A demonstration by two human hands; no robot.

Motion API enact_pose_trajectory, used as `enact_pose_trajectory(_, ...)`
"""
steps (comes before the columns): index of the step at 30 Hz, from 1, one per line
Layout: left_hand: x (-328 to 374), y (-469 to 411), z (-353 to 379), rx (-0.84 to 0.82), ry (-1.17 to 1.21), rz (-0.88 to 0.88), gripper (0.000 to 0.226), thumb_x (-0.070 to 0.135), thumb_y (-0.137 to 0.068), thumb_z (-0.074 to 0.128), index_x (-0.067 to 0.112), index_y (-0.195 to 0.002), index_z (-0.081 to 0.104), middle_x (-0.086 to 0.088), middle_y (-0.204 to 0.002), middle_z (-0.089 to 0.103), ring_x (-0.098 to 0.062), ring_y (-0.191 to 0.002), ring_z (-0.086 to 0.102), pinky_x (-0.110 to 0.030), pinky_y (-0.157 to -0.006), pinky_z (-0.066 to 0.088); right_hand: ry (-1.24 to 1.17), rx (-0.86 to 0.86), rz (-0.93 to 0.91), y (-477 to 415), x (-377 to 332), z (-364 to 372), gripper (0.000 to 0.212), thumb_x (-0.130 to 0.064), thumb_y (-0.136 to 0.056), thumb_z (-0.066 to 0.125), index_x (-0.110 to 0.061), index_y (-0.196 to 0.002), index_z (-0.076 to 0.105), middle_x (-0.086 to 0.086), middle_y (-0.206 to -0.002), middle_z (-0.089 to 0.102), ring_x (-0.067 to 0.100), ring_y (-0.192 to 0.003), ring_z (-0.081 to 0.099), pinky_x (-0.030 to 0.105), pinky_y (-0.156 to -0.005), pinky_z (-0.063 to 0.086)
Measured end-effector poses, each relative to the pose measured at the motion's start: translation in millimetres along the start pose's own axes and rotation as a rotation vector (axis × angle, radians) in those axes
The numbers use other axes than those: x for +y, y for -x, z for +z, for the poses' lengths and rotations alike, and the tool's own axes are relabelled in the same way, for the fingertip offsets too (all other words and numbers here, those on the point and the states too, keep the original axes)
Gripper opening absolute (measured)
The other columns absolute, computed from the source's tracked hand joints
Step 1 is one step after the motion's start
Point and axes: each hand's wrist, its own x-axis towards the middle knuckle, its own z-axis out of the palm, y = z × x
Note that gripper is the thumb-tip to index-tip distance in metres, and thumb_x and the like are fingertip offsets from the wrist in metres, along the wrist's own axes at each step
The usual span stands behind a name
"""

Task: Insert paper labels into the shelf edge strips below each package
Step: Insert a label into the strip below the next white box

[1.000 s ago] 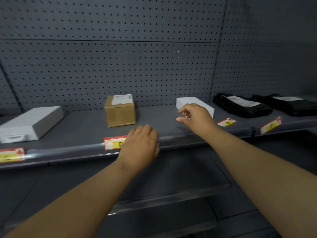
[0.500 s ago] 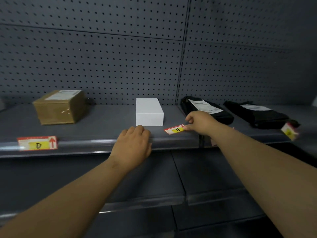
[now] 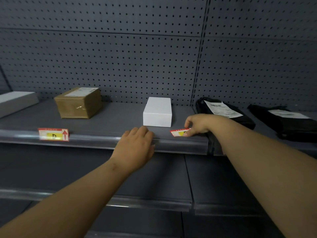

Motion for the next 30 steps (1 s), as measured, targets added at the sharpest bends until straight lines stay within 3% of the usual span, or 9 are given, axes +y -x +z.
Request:
enact_pose_trajectory(2, -1, 1, 0, -0.011, 0.004, 0.005, 0.036, 0.035, -0.093, 0.041, 0.015, -0.122, 0.047, -0.007, -0.120, 0.052, -0.027, -0.108, 0.049, -0.037, -0.094, 0.037, 0.025, -0.041, 0.004, -2, -1, -3, 0.049, -0.042, -0.079, 0.067, -0.013, -0.118, 0.056, -0.004, -0.085, 0.059, 0.011, -0.077, 0.052, 0.023, -0.063, 0.038)
enact_pose_trajectory(7, -8, 4, -2, -0.026, 0.047, 0.006, 0.036, 0.032, -0.094, 0.042, 0.013, -0.124, 0.047, -0.009, -0.121, 0.050, -0.027, -0.109, 0.048, -0.037, -0.097, 0.038, 0.078, -0.097, 0.039, -6, -1, -6, 0.055, -0.051, -0.078, 0.063, -0.008, -0.111, 0.061, 0.005, -0.108, 0.060, 0.021, -0.098, 0.053, 0.033, -0.088, 0.042)
enact_pose_trajectory(10, -12, 7, -4, -0.006, 0.053, -0.006, 0.032, 0.026, -0.093, 0.045, 0.008, -0.118, 0.051, -0.014, -0.116, 0.052, -0.032, -0.103, 0.050, -0.040, -0.093, 0.041, 0.075, -0.087, 0.059, -4, -2, -6, 0.056, -0.053, -0.077, 0.064, -0.006, -0.109, 0.061, 0.006, -0.105, 0.060, 0.022, -0.097, 0.054, 0.032, -0.083, 0.043)
enact_pose_trajectory(17, -26, 17, -2, -0.010, 0.026, -0.021, 0.024, 0.024, -0.093, 0.042, 0.008, -0.107, 0.053, -0.013, -0.106, 0.054, -0.031, -0.093, 0.050, -0.039, -0.084, 0.042, -0.249, 0.163, -0.075, 5, -9, -9, 0.015, -0.016, -0.081, 0.069, -0.018, -0.091, 0.057, 0.001, -0.091, 0.058, 0.015, -0.079, 0.053, 0.022, -0.058, 0.038)
enact_pose_trajectory(21, -30, 20, 4, -0.034, 0.014, -0.035, 0.029, 0.024, -0.093, 0.038, 0.011, -0.117, 0.048, -0.010, -0.113, 0.051, -0.028, -0.099, 0.048, -0.036, -0.088, 0.038, -0.380, 0.300, -0.160, 21, -23, -9, 0.018, -0.015, -0.082, 0.067, -0.018, -0.098, 0.059, -0.005, -0.081, 0.062, 0.015, -0.077, 0.059, 0.024, -0.061, 0.043)
enact_pose_trajectory(30, -30, 17, 6, -0.048, 0.046, -0.050, 0.030, 0.026, -0.093, 0.039, 0.011, -0.118, 0.046, -0.010, -0.117, 0.047, -0.028, -0.105, 0.045, -0.035, -0.093, 0.034, -0.547, 0.401, -0.251, 41, -53, 9, 0.011, -0.009, -0.079, 0.070, -0.018, -0.079, 0.064, 0.004, -0.075, 0.064, 0.021, -0.070, 0.058, 0.038, -0.070, 0.050)
